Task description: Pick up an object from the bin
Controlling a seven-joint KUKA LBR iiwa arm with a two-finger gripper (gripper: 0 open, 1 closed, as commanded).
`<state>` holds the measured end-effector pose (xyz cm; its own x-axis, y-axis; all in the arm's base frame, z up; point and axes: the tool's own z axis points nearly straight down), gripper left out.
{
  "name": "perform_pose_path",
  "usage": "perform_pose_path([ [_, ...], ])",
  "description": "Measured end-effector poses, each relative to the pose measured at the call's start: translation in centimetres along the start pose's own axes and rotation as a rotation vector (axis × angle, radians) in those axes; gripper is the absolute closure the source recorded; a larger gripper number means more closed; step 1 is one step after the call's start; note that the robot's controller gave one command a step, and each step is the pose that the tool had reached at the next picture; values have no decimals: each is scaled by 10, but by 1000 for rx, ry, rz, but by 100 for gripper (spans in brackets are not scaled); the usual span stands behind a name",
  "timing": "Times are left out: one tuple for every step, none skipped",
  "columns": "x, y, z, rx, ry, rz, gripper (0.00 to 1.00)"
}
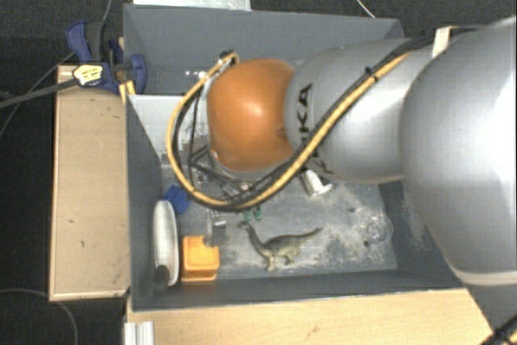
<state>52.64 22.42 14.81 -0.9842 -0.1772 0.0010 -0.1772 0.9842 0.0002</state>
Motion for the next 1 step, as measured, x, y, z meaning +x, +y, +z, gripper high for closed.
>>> perform_pose_path([
  [11,23,-17,-1,-2,-108,0],
])
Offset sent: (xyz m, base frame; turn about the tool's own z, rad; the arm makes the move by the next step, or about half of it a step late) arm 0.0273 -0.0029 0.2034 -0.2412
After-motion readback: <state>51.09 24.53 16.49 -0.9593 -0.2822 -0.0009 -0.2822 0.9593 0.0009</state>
